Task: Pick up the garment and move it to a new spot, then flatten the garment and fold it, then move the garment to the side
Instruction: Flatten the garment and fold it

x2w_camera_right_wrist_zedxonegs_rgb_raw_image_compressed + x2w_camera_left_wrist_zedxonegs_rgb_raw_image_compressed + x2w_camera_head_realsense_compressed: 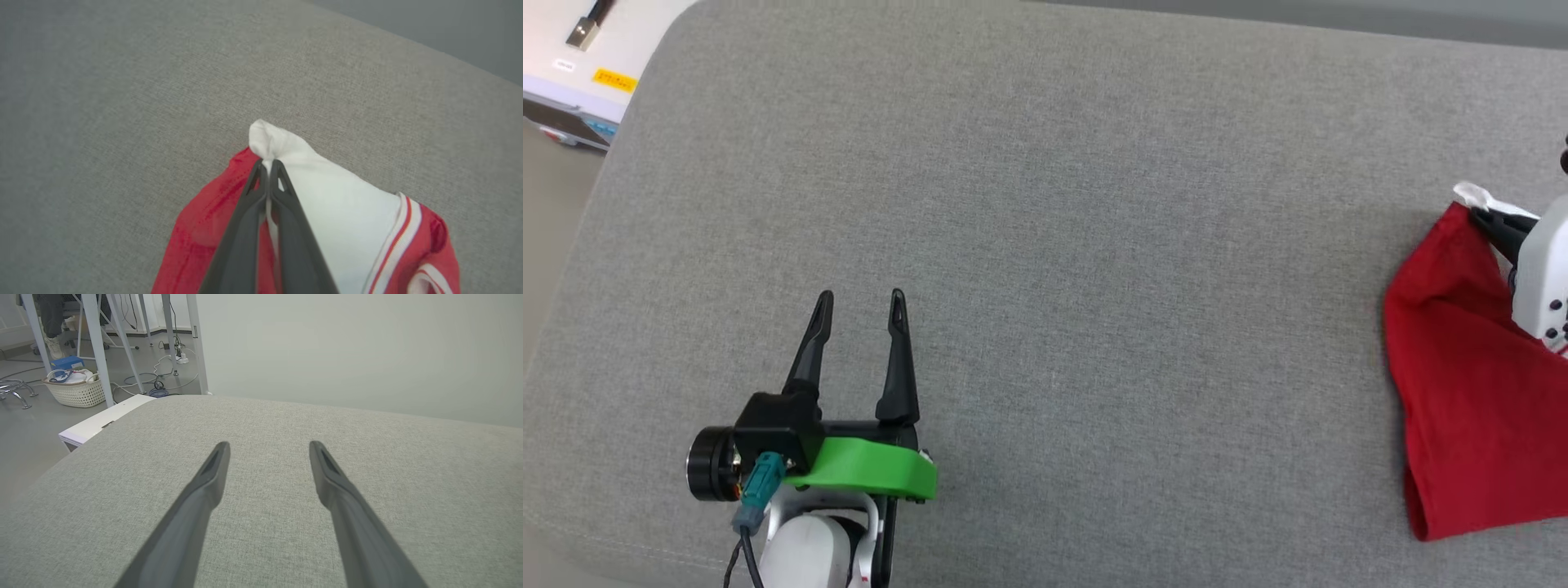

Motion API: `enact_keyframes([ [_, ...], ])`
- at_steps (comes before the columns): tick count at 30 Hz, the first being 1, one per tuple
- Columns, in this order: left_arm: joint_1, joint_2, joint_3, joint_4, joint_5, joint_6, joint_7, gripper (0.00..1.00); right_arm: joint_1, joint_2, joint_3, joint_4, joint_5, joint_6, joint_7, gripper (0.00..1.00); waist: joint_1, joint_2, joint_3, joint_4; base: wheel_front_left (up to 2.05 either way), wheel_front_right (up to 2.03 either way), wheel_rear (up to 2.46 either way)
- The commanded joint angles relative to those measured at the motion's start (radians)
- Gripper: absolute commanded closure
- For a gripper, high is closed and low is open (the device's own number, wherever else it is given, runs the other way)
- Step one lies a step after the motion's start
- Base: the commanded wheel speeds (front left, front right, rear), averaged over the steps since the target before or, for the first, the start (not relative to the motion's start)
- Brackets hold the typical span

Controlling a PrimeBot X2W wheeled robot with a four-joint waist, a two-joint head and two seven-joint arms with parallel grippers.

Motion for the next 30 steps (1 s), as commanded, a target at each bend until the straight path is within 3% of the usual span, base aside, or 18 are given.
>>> enact_keyframes([
  [1, 0.012, -0.003, 0.005, 0.000, 0.004, 0.000, -0.006, 0.00, 0.000, -0.003, 0.003, -0.029, 0.007, -0.001, -0.016, 1.00, -0.0001, 0.0000, -0.034, -0.005, 0.00, 0.00, 0.00],
  [2, 0.024, -0.003, 0.005, 0.000, 0.005, -0.002, -0.006, 0.00, -0.009, 0.002, 0.023, -0.101, 0.011, -0.001, -0.036, 1.00, -0.0001, 0.0000, -0.054, 0.002, 0.00, 0.00, 0.00],
  [5, 0.033, -0.003, 0.007, -0.003, 0.006, -0.002, -0.006, 0.00, -0.030, 0.027, 0.060, -0.161, 0.006, -0.001, -0.043, 1.00, -0.0001, 0.0000, -0.065, 0.011, 0.00, 0.00, 0.00],
  [12, 0.038, -0.003, 0.004, -0.005, 0.004, -0.004, -0.006, 0.00, -0.126, 0.171, 0.221, -0.219, -0.005, -0.001, -0.059, 1.00, -0.0001, 0.0000, -0.056, 0.046, 0.00, 0.00, 0.00],
  [18, 0.035, -0.003, 0.011, 0.000, 0.000, 0.001, -0.006, 0.00, -0.187, 0.292, 0.449, -0.175, 0.014, -0.001, -0.082, 1.00, -0.0001, 0.0000, -0.043, 0.076, 0.00, 0.00, 0.00],
  [23, 0.039, -0.003, 0.013, 0.006, -0.004, 0.004, -0.006, 0.00, -0.186, 0.353, 0.665, -0.117, 0.058, -0.001, -0.105, 1.00, -0.0001, 0.0000, -0.039, 0.088, 0.00, 0.00, 0.00],
  [30, 0.037, -0.003, 0.010, 0.015, -0.009, 0.009, -0.006, 0.00, -0.128, 0.382, 0.746, -0.002, 0.092, -0.001, -0.076, 1.00, -0.0001, 0.0000, -0.036, 0.088, 0.00, 0.00, 0.00],
])
